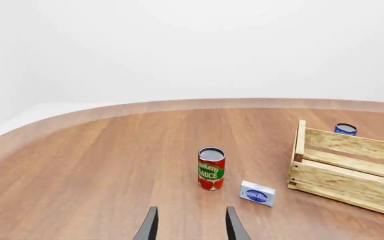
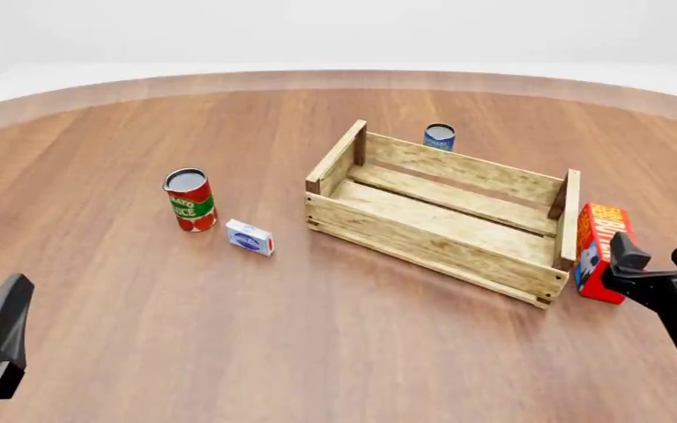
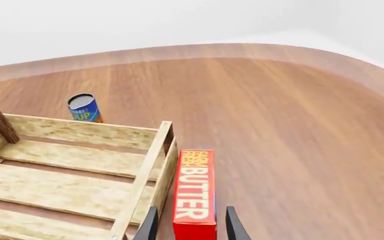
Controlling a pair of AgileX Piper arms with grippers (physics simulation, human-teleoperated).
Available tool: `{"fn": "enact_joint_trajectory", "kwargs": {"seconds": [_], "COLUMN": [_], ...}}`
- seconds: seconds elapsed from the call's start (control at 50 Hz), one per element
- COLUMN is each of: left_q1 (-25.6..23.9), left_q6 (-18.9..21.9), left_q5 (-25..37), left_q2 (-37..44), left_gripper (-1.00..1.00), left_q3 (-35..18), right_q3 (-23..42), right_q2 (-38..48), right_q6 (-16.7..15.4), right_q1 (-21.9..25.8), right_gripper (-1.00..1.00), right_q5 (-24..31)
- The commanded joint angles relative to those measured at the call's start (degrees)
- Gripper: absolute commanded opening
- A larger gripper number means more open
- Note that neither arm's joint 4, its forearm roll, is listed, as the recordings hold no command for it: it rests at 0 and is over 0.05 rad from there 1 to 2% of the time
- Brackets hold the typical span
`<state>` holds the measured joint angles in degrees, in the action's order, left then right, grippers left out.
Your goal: Pick up the butter and put it in the tray.
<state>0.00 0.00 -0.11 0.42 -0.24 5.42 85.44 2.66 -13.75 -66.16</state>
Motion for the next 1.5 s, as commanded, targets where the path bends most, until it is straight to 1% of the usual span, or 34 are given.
{"fn": "enact_joint_trajectory", "kwargs": {"seconds": [0.02,0.16,0.64,1.0,1.28,1.5], "left_q1": [0.0,0.0,0.0,0.0,0.0,0.0], "left_q6": [0.0,0.0,0.0,0.0,0.0,0.0], "left_q5": [0.0,0.0,0.0,0.0,0.0,0.0], "left_q2": [0.0,0.0,0.0,0.0,0.0,0.0], "left_gripper": [1.0,1.0,1.0,1.0,1.0,1.0], "left_q3": [0.0,0.0,0.0,0.0,0.0,0.0], "right_q3": [1.7,2.4,5.5,7.0,7.4,8.2], "right_q2": [5.0,7.7,13.6,16.6,17.8,20.0], "right_q6": [0.2,0.5,1.8,3.5,3.8,4.6], "right_q1": [0.0,0.0,0.4,0.0,-0.3,-0.1], "right_gripper": [1.0,1.0,1.0,1.0,1.0,1.0], "right_q5": [-2.1,-3.3,-3.6,-3.7,-3.7,-3.7]}}
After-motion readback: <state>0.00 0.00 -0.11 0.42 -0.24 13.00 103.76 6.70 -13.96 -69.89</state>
